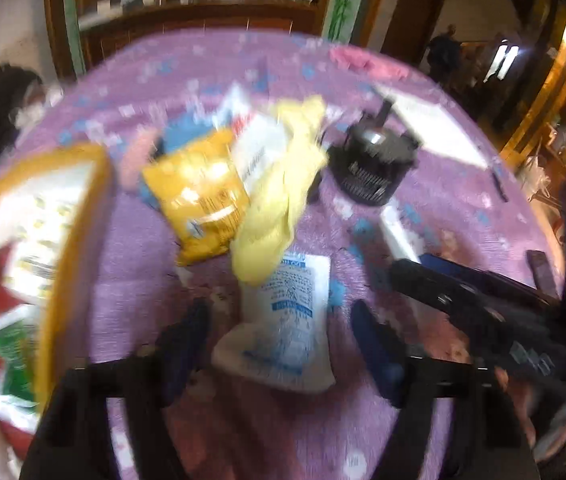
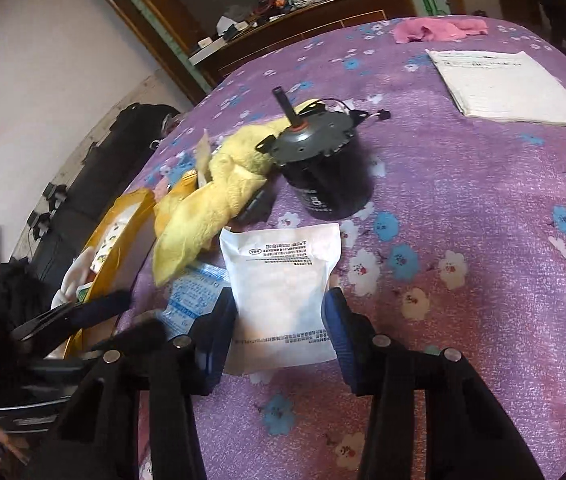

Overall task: Organize soft objects
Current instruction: 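Grasp the white paper sachet with the right tool while the left tool grasps the desiccant packet, then lower both white packets into the box and open both tools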

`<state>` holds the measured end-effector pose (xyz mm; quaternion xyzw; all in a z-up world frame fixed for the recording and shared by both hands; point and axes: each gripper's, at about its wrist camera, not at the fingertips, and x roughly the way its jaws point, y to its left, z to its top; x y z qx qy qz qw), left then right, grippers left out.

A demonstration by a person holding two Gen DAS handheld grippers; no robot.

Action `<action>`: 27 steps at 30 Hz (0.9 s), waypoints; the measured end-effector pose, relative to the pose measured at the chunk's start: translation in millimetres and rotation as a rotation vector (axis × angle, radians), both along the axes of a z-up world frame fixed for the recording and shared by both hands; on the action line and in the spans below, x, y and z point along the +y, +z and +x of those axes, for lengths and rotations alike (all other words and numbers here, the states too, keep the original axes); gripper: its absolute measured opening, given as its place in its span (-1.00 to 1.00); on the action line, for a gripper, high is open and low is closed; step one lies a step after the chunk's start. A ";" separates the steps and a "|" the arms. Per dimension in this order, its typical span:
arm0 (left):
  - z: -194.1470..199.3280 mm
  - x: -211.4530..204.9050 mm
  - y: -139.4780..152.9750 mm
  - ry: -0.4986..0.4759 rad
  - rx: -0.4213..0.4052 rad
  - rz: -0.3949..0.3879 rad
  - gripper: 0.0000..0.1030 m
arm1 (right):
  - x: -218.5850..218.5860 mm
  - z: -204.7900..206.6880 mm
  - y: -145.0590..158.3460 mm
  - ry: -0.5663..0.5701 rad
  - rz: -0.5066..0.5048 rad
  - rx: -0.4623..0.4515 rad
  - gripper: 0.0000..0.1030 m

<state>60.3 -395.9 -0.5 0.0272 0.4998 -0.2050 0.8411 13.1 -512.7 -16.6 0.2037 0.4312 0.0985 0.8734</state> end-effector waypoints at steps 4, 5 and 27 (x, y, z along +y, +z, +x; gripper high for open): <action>-4.5 0.8 -7.2 0.029 -0.034 0.026 -0.15 | 0.6 -0.6 -0.4 0.009 -0.029 -0.005 -0.13; -9.6 6.4 -6.3 0.050 -0.026 0.007 -0.20 | 1.0 -0.4 -0.3 0.011 -0.031 -0.007 -0.13; -97.5 176.1 69.9 0.369 -0.168 -0.276 -0.23 | 108.0 -26.5 64.6 0.179 -0.162 -0.147 -0.12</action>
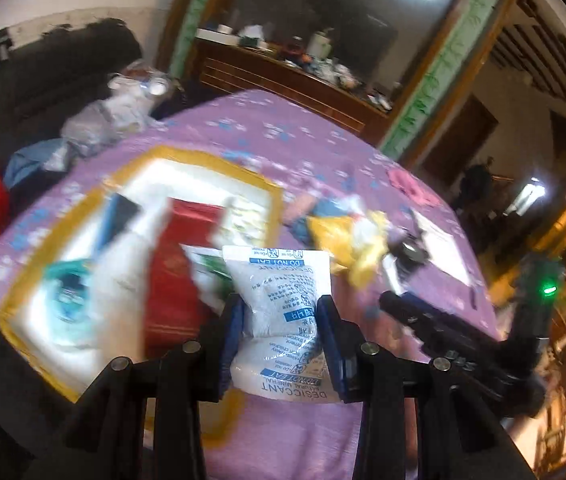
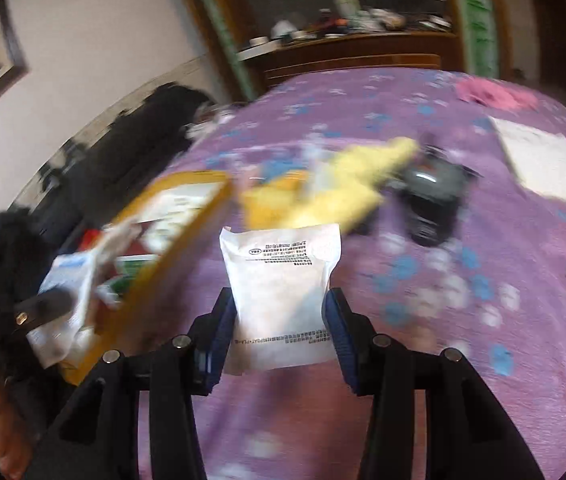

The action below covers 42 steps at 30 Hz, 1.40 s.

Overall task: Organize soft objects
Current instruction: 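Lower both white packets into the box and open both tools, then grasp the yellow cloth with the right tool while the left tool grasps the yellow snack bag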

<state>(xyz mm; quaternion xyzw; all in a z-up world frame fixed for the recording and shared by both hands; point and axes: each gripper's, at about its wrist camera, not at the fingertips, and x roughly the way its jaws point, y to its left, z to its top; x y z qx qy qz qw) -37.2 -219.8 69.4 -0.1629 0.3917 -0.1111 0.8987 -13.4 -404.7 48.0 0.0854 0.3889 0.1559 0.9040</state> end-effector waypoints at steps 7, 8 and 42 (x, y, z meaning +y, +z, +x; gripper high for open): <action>13.7 29.5 -25.4 0.077 0.041 0.059 -0.23 | 86.1 40.0 19.4 0.136 -0.026 0.019 -0.12; 14.8 34.6 -29.3 0.086 0.043 0.063 -0.23 | 97.1 46.5 17.9 0.148 -0.038 0.026 -0.12; -2.3 -19.8 -7.4 -0.054 -0.023 0.038 0.26 | -48.2 28.3 -8.3 -0.090 0.178 0.085 0.39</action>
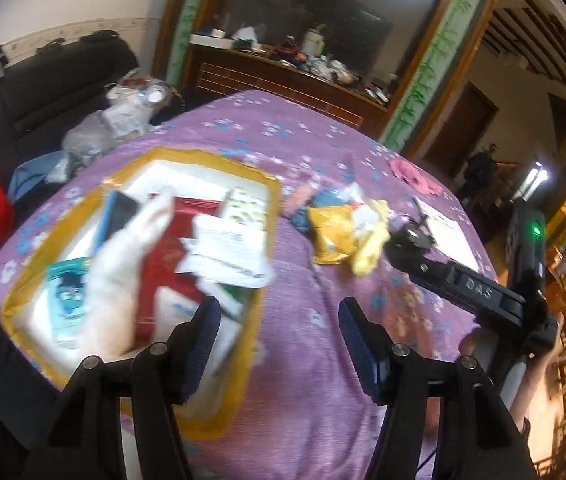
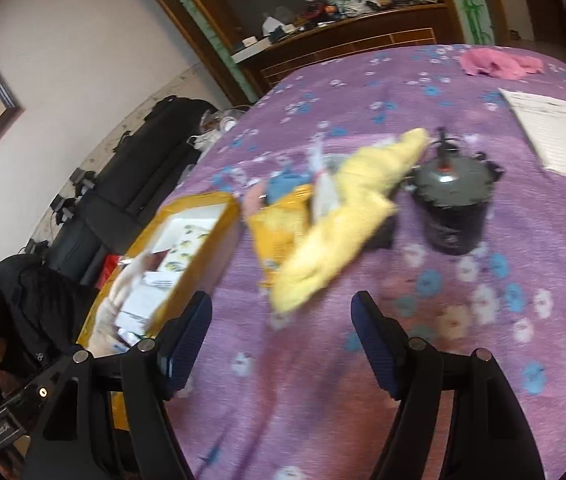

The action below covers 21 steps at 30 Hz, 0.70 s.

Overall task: Organize soft objects
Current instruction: 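Grasp the yellow cloth with the right tool while the left tool grasps the yellow snack bag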

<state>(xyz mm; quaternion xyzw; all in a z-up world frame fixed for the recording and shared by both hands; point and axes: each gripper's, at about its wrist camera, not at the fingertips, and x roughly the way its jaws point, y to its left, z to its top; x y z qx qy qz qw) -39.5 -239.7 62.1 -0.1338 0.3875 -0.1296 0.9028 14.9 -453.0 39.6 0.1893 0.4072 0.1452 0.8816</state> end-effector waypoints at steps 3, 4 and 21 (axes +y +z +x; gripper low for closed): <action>8.4 -11.5 0.0 -0.003 0.008 0.020 0.26 | -8.5 23.4 -6.5 -0.017 0.030 0.058 0.39; 11.1 -12.8 -1.4 -0.002 0.016 0.019 0.26 | -6.7 31.1 -9.8 -0.016 0.029 0.077 0.39; 122.2 -108.7 -24.6 -0.173 0.174 0.175 0.26 | -18.0 14.1 -23.8 -0.051 -0.056 0.014 -0.82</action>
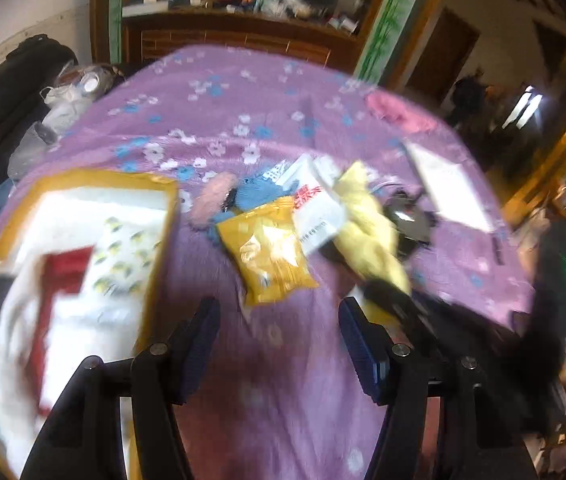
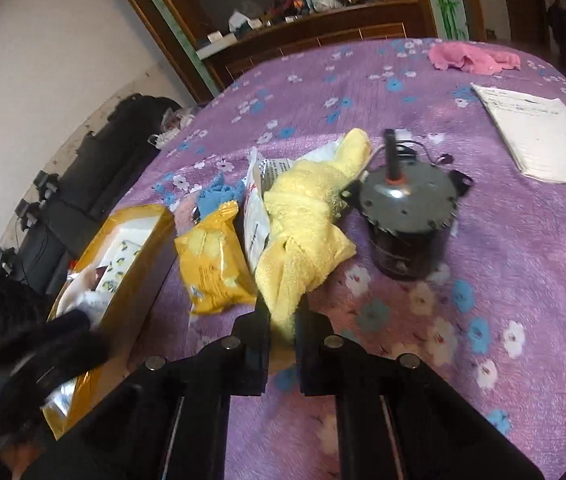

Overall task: Organize soft objects
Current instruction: 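Grasp the yellow cloth with the right tool while the left tool grasps the yellow snack bag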

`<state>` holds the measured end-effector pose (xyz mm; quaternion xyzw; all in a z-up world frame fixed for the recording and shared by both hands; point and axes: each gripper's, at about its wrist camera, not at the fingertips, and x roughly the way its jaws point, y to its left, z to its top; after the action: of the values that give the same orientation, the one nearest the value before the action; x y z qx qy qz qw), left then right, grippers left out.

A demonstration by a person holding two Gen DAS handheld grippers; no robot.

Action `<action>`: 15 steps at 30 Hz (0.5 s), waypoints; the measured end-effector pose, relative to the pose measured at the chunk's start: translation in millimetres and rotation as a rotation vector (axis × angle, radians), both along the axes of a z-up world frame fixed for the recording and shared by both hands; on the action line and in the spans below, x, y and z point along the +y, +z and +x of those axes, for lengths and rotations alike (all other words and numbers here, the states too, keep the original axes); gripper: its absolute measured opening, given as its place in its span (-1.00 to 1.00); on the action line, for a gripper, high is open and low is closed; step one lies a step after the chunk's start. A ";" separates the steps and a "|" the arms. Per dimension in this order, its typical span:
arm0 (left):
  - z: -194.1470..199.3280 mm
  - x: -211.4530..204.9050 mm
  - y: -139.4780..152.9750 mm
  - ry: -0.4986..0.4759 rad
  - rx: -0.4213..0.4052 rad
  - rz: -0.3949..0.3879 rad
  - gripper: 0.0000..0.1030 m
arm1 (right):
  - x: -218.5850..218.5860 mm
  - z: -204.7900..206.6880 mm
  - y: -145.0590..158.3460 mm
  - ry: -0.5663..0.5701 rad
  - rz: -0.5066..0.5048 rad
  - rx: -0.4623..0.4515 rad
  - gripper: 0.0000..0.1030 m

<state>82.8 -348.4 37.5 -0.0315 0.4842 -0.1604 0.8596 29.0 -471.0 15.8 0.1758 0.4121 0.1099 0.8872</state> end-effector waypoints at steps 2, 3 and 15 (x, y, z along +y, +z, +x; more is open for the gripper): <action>23.5 -9.6 -12.9 0.027 0.027 0.036 0.26 | -7.2 -1.3 -5.7 -0.014 0.029 0.013 -0.82; 30.9 -14.4 -17.2 0.033 0.030 0.060 0.26 | -10.2 0.1 -8.3 -0.021 0.046 0.027 -0.82; 23.6 -13.4 -30.1 0.067 0.042 0.071 -0.23 | -2.8 -7.5 2.7 -0.015 -0.020 -0.055 -0.82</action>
<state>106.4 -361.8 7.4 -0.0204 0.5062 -0.1135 0.8547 21.5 -473.8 18.5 0.1671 0.3874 0.1038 0.9007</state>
